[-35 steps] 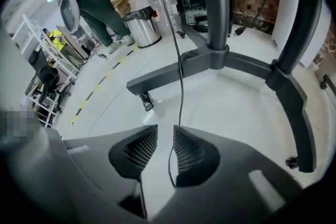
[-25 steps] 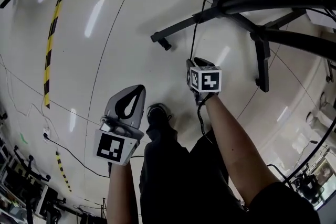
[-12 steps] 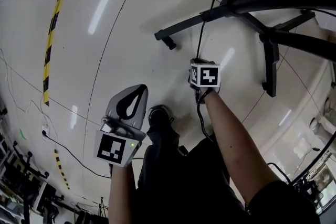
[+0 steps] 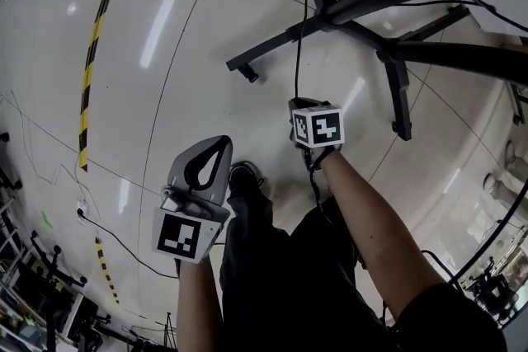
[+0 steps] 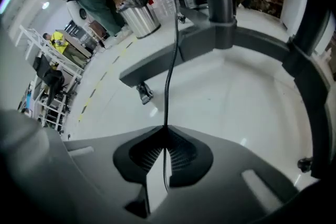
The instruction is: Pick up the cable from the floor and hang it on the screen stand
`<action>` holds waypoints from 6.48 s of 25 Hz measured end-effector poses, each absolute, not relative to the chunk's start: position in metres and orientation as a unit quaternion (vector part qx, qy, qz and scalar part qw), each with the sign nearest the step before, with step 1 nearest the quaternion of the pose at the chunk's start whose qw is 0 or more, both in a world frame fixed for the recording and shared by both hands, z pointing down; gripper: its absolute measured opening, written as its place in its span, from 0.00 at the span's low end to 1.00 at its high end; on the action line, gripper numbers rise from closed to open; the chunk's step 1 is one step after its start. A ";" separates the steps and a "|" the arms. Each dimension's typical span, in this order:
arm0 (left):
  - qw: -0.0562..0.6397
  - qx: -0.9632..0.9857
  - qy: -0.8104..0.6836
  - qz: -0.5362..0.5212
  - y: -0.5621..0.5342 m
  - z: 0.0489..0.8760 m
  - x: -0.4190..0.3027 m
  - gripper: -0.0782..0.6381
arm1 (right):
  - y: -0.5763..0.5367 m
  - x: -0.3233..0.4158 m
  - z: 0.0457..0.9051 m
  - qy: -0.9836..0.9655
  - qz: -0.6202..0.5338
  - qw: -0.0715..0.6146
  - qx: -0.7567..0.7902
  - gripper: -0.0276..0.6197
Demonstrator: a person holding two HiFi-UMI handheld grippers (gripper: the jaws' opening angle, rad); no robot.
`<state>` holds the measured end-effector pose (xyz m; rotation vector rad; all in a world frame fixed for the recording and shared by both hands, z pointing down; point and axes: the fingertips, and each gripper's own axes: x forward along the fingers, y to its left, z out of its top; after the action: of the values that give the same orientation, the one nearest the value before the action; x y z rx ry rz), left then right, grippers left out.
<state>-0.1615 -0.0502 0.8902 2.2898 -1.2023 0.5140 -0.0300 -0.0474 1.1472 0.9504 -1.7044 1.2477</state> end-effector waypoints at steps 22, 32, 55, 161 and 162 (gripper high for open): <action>0.217 0.869 -0.432 0.106 -0.091 0.625 -0.089 0.11 | -0.061 -0.007 0.756 -0.823 0.329 0.367 0.283 0.08; 0.200 0.911 -0.348 0.091 -0.103 0.516 -0.053 0.11 | -0.088 0.017 0.577 -0.846 0.205 0.349 0.345 0.08; 0.107 0.961 -0.253 0.036 -0.095 0.308 0.045 0.11 | -0.107 0.123 0.300 -0.838 -0.069 0.321 0.436 0.09; -0.090 0.964 -0.251 0.002 -0.208 0.039 0.145 0.11 | -0.209 0.280 -0.070 -0.648 -0.289 0.076 0.701 0.11; -0.086 0.963 -0.254 0.001 -0.207 0.042 0.141 0.11 | -0.203 0.277 -0.063 -0.653 -0.285 0.070 0.698 0.11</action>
<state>0.1413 -0.2072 0.0425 3.2038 -0.8436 0.0039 0.2771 -0.2034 -0.0632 2.1011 -1.9637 -0.8565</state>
